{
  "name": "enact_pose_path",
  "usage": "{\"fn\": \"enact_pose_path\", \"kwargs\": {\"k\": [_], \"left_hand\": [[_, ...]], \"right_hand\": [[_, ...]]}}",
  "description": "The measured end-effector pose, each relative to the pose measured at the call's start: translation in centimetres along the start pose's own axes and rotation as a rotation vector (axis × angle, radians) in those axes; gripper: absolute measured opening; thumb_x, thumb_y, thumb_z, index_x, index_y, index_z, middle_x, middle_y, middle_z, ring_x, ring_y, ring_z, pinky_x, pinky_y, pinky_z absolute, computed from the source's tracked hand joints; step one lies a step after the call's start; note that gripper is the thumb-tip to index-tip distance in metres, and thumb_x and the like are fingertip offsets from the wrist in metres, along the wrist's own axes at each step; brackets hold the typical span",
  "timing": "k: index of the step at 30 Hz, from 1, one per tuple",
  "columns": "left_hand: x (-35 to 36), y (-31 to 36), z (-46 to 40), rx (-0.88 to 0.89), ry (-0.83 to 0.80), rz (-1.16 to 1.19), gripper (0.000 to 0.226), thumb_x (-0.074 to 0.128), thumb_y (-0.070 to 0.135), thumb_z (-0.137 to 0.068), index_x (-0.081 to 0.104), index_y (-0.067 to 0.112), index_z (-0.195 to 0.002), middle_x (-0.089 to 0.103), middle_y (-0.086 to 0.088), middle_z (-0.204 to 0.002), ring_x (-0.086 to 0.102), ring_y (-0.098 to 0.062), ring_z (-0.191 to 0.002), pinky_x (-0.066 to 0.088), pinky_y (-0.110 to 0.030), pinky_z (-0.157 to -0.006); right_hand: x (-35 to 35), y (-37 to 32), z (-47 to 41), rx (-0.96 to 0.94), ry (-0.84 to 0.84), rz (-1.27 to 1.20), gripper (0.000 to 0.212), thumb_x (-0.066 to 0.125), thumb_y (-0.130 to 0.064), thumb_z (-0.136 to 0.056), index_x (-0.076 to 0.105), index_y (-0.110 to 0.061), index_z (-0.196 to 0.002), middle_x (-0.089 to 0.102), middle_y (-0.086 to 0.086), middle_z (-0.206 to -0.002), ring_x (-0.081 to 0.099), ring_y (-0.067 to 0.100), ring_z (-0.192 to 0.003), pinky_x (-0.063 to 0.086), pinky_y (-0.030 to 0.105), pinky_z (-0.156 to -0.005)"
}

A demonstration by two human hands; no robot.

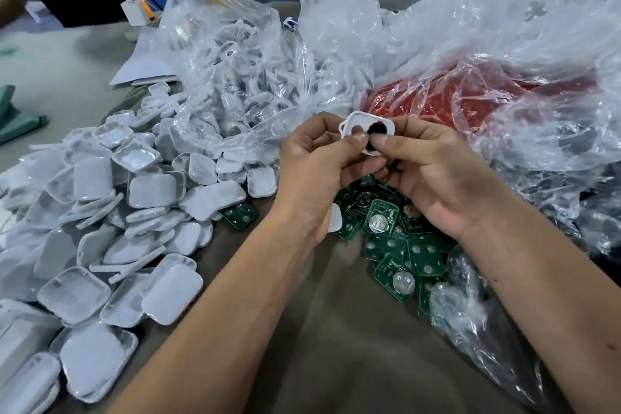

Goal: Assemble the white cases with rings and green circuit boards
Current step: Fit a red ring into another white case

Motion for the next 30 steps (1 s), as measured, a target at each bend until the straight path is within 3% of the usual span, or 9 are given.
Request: {"fn": "enact_pose_path", "kwargs": {"k": [2, 5, 9, 12, 16, 20, 24, 27, 30], "left_hand": [[0.0, 0.0, 0.1, -0.003, -0.015, -0.02, 0.025, 0.064, -0.01, -0.092, 0.06, 0.009, -0.076, 0.07, -0.018, -0.087, 0.071, -0.023, -0.072, 0.061, -0.027, -0.067], [-0.3, 0.0, -0.1, 0.065, 0.004, -0.141, 0.024, 0.066, -0.012, -0.089, 0.058, 0.008, -0.076, 0.067, -0.026, -0.09, 0.068, -0.025, -0.07, 0.059, -0.029, -0.065], [-0.6, 0.2, -0.1, 0.199, 0.026, -0.396, 0.016, 0.07, 0.0, -0.078, 0.063, 0.014, -0.077, 0.068, -0.027, -0.091, 0.064, -0.022, -0.065, 0.056, -0.035, -0.063], [-0.7, -0.1, -0.3, 0.228, 0.038, -0.456, 0.012, 0.07, 0.003, -0.078, 0.065, 0.014, -0.079, 0.07, -0.02, -0.086, 0.06, -0.017, -0.063, 0.05, -0.031, -0.06], [-0.6, -0.3, -0.5, 0.233, 0.044, -0.438, 0.018, 0.069, -0.004, -0.079, 0.063, 0.013, -0.08, 0.07, -0.02, -0.086, 0.06, -0.017, -0.064, 0.05, -0.026, -0.06], [-0.5, -0.3, -0.4, 0.219, 0.061, -0.391, 0.022, 0.068, -0.008, -0.078, 0.063, 0.013, -0.077, 0.065, -0.013, -0.08, 0.057, -0.02, -0.067, 0.048, -0.03, -0.062], [-0.5, -1.0, -0.4, 0.183, 0.129, -0.259, 0.016, 0.071, -0.002, -0.085, 0.067, 0.013, -0.08, 0.064, -0.005, -0.074, 0.056, -0.012, -0.059, 0.047, -0.024, -0.057], [0.0, -1.8, -0.4, 0.128, 0.155, -0.141, 0.002, 0.071, 0.004, -0.092, 0.071, 0.004, -0.094, 0.062, -0.012, -0.079, 0.057, -0.018, -0.065, 0.05, -0.033, -0.064], [0.1, -2.0, -0.5, 0.182, 0.17, -0.236, 0.003, 0.069, 0.008, -0.096, 0.072, 0.007, -0.096, 0.066, -0.008, -0.08, 0.061, -0.022, -0.074, 0.054, -0.046, -0.071]], "right_hand": [[0.0, 0.0, 0.0, -0.008, 0.006, -0.003, 0.046, 0.074, -0.008, -0.075, 0.067, 0.006, -0.118, 0.069, 0.022, -0.11, 0.059, 0.032, -0.096, 0.051, 0.036, -0.08], [0.2, 0.1, 0.1, -0.103, 0.028, 0.172, 0.017, 0.07, 0.002, -0.09, 0.074, -0.008, -0.103, 0.073, 0.019, -0.098, 0.066, 0.025, -0.081, 0.055, 0.034, -0.073], [-0.2, -0.2, 0.1, -0.189, 0.045, 0.337, 0.014, 0.073, 0.002, -0.091, 0.078, -0.006, -0.1, 0.076, 0.023, -0.095, 0.071, 0.031, -0.075, 0.061, 0.03, -0.068], [-0.3, -0.3, 0.2, -0.226, 0.064, 0.395, 0.011, 0.074, 0.0, -0.092, 0.08, -0.006, -0.098, 0.079, 0.014, -0.089, 0.075, 0.04, -0.083, 0.062, 0.029, -0.066], [0.0, -0.2, 0.3, -0.342, 0.112, 0.464, 0.012, 0.076, -0.001, -0.09, 0.079, -0.011, -0.097, 0.079, 0.006, -0.083, 0.074, 0.02, -0.068, 0.058, 0.028, -0.058], [0.2, 0.1, 0.3, -0.377, 0.127, 0.472, 0.013, 0.078, -0.001, -0.088, 0.079, -0.013, -0.093, 0.078, 0.004, -0.079, 0.073, 0.021, -0.063, 0.058, 0.028, -0.054], [0.5, 0.4, 0.1, -0.385, 0.17, 0.35, 0.01, 0.078, 0.0, -0.088, 0.077, -0.01, -0.091, 0.076, 0.006, -0.072, 0.07, 0.017, -0.058, 0.056, 0.025, -0.051], [0.8, 0.8, 0.3, -0.421, 0.241, 0.354, 0.009, 0.08, -0.003, -0.087, 0.074, -0.01, -0.088, 0.075, 0.005, -0.07, 0.072, 0.02, -0.057, 0.057, 0.029, -0.05], [0.9, 0.5, 0.6, -0.458, 0.287, 0.48, 0.01, 0.081, -0.007, -0.088, 0.074, -0.013, -0.086, 0.077, 0.001, -0.073, 0.075, 0.019, -0.059, 0.061, 0.033, -0.052]]}}
Point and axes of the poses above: each hand's wrist, its own z-axis away from the middle knuckle, its own x-axis out of the palm, y = z × x, the point moved 2 cm from there along -z, towards the middle knuckle
